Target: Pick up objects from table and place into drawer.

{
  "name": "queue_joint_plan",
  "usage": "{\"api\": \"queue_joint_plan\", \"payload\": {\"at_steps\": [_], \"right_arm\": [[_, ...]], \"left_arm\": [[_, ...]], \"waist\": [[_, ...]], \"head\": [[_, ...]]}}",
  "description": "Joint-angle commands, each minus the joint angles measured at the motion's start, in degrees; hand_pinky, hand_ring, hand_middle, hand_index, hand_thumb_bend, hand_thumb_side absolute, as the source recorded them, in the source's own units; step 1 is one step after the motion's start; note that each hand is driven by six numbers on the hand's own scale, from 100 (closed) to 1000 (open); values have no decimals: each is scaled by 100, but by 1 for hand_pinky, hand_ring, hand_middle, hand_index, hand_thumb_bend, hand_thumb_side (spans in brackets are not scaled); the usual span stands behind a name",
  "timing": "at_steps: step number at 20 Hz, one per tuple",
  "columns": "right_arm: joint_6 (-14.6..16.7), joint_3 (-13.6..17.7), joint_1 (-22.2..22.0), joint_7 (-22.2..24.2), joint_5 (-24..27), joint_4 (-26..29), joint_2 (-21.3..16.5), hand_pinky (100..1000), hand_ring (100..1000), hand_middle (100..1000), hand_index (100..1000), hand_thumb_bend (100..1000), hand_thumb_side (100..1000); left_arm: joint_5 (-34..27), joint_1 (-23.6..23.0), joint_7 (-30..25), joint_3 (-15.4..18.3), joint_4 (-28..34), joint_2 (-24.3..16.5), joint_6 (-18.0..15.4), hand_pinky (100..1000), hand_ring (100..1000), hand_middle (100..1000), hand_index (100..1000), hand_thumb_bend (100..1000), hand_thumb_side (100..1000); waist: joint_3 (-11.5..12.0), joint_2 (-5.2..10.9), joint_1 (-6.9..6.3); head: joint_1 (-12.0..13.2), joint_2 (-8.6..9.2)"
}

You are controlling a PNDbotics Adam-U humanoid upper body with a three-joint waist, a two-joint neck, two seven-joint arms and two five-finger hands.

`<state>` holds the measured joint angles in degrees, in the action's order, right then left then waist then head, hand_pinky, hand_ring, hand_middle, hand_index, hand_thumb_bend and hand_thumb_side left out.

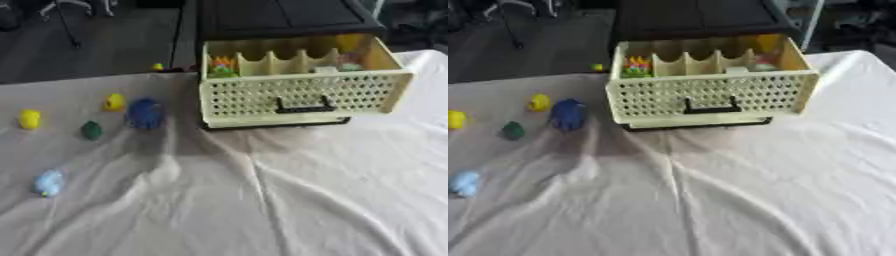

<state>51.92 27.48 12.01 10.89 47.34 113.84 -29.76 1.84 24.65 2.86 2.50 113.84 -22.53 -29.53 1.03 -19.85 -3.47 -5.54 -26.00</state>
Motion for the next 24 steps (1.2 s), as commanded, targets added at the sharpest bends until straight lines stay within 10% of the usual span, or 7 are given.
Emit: {"api": "queue_joint_plan", "payload": {"at_steps": [1,13,19,24], "right_arm": [[5,-16,-6,199,60,75,-9,695,764,773,873,100,925],[5,-2,-153,433,74,75,78,701,762,774,868,100,923],[5,27,-233,403,9,75,98,703,762,773,864,100,920],[5,-11,-281,398,-77,75,138,710,762,771,862,100,923]], "left_arm": [[283,-5,-112,89,76,-376,-2,689,706,826,975,100,716],[2191,-648,-1031,182,76,-2169,629,733,779,860,1000,100,603],[2843,-1001,-1733,325,76,-2960,659,760,836,875,1000,192,918],[3052,-1123,-2064,312,-44,-3443,692,704,821,847,1000,143,980]], "waist": [[-25,78,17],[-107,119,-38],[-148,169,-39],[-174,182,-41]], "head": [[36,77],[278,-176],[204,-150],[201,-126]]}}
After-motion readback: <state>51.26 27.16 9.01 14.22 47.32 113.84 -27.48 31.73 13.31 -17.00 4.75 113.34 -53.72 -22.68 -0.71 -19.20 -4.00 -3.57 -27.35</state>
